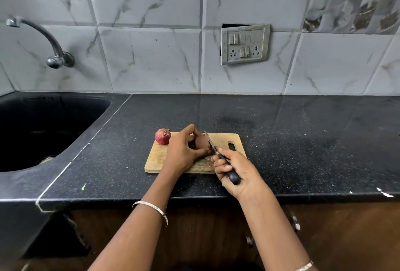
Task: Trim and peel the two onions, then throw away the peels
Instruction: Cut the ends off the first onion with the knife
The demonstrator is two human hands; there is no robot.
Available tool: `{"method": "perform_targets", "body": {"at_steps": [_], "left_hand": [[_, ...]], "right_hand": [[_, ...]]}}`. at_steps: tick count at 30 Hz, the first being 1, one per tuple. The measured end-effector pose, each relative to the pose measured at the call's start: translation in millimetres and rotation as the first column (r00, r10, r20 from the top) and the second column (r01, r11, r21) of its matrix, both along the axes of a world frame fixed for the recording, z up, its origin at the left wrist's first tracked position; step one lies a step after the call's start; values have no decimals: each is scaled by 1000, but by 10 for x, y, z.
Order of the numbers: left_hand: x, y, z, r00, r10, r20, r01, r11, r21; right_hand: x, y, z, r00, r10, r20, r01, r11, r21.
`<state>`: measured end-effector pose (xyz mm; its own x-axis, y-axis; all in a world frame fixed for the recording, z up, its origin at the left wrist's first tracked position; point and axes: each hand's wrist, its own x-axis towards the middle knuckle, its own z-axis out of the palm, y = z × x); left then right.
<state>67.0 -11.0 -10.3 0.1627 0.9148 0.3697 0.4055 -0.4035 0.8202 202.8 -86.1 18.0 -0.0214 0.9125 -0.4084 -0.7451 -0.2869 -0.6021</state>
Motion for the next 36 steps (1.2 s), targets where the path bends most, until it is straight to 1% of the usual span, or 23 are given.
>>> {"method": "perform_targets", "body": {"at_steps": [5,9,12,15,16,17,20,22,23,24,25,26,27,28,29,30,31,34,35,36], "left_hand": [[50,-82,1,993,90,-82,-79,989,123],[70,-103,10,973,144,-179,-109,976,188],[77,-96,6,968,158,-197,-117,972,202],[82,-89,-6,971,144,-192,-101,971,215],[80,-84,-16,973,141,-181,-101,972,212],[74,-74,-27,977,136,-161,-102,973,205],[48,-23,-67,989,115,-91,-99,981,167],[37,-3,-73,992,97,-82,-85,986,146],[32,10,-75,993,88,-79,-77,987,138],[29,19,-73,994,79,-76,-69,989,128],[25,28,-74,995,70,-73,-61,991,119],[21,33,-70,996,61,-72,-53,992,116],[17,39,-69,996,53,-69,-45,992,115],[16,39,-66,997,45,-62,-38,993,109],[15,39,-66,998,40,-53,-35,994,99],[15,35,-62,998,38,-44,-34,996,87],[18,36,-60,999,38,-38,-35,997,74],[14,50,-53,1000,22,-15,-21,999,26],[2,53,-48,1000,4,-11,-4,1000,11],[-16,47,-34,1000,-25,-7,25,1000,1]], "right_hand": [[102,-18,31,979,27,-203,-36,999,-38],[143,-18,47,964,27,-266,-44,997,-60],[160,-10,48,951,21,-308,-46,996,-76],[215,14,111,908,22,-418,-58,996,-74],[210,35,138,908,21,-419,-55,996,-71],[183,57,156,927,16,-374,-46,997,-70],[35,77,146,991,1,-132,-8,999,-47],[-29,18,125,1000,-3,-12,2,1000,-11],[-31,-11,107,996,-16,89,13,1000,26],[-19,-32,79,971,-51,235,34,996,80],[-4,-51,49,904,-100,416,42,988,147],[28,-48,-8,783,-157,602,35,977,209],[70,-22,-77,609,-217,763,16,965,261],[116,11,-148,409,-264,873,-17,955,297],[155,35,-203,224,-287,931,-58,950,307],[184,53,-242,84,-298,951,-83,949,305],[208,69,-255,3,-312,950,-89,946,311],[239,124,-187,-154,-374,915,-103,927,362],[242,136,-150,-192,-398,897,-121,917,381],[247,154,-124,-211,-413,886,-137,910,392]]}}
